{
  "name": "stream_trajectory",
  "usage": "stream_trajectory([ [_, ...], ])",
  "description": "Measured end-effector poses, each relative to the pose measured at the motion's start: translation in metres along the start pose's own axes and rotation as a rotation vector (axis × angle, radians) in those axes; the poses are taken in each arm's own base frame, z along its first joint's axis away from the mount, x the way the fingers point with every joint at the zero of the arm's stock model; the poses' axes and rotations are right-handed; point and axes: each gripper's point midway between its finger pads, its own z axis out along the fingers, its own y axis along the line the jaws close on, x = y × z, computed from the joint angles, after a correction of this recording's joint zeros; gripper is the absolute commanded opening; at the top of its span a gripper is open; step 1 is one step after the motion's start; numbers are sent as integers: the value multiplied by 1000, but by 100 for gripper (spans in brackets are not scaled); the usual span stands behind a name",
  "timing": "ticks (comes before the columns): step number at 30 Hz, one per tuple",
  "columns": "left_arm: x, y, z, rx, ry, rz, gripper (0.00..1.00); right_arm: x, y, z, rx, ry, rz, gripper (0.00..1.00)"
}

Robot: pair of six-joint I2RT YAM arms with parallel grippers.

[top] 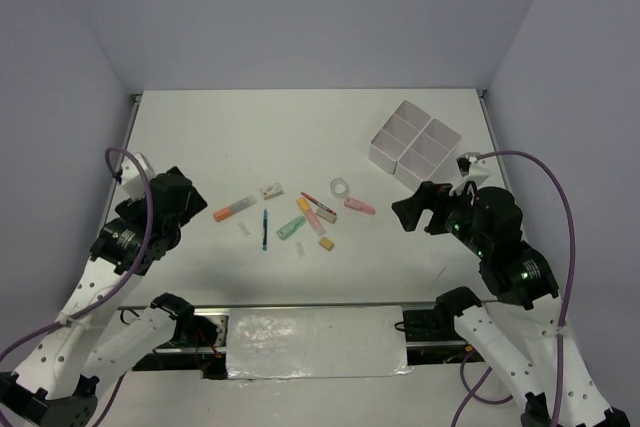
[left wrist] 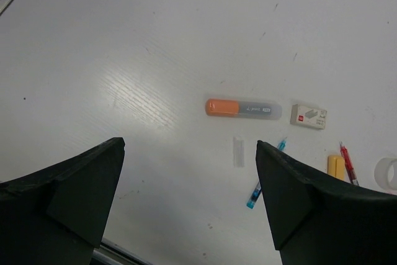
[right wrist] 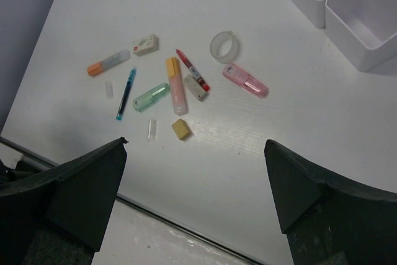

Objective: Sort the stationery into containers
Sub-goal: Pick up the pen cap from the center of the board.

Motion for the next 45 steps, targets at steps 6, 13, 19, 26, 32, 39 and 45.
stream_trajectory([
  [6, 13, 11, 14, -22, 23, -15, 99, -13, -1, 25, 21, 10, 2, 100],
  [13, 54, -5, 37, 56, 155, 53, 99, -3, 0, 67, 30, 113, -3, 100],
  [19, 92, -24, 56, 81, 304, 80, 99, -7, 10, 77, -8, 95, -15, 100],
  [26, 117, -42, 69, 35, 382, -48, 99, 1, 12, 82, -44, 86, -18, 100],
  [32, 149, -63, 69, -15, 447, -25, 91, 16, 16, 76, -90, 101, -18, 100],
  [39, 179, -50, 89, -148, 496, -2, 69, 13, 24, 63, -145, 53, -27, 100],
  [45, 189, -51, 100, -196, 514, 10, 57, 20, 24, 61, -159, 66, -31, 100],
])
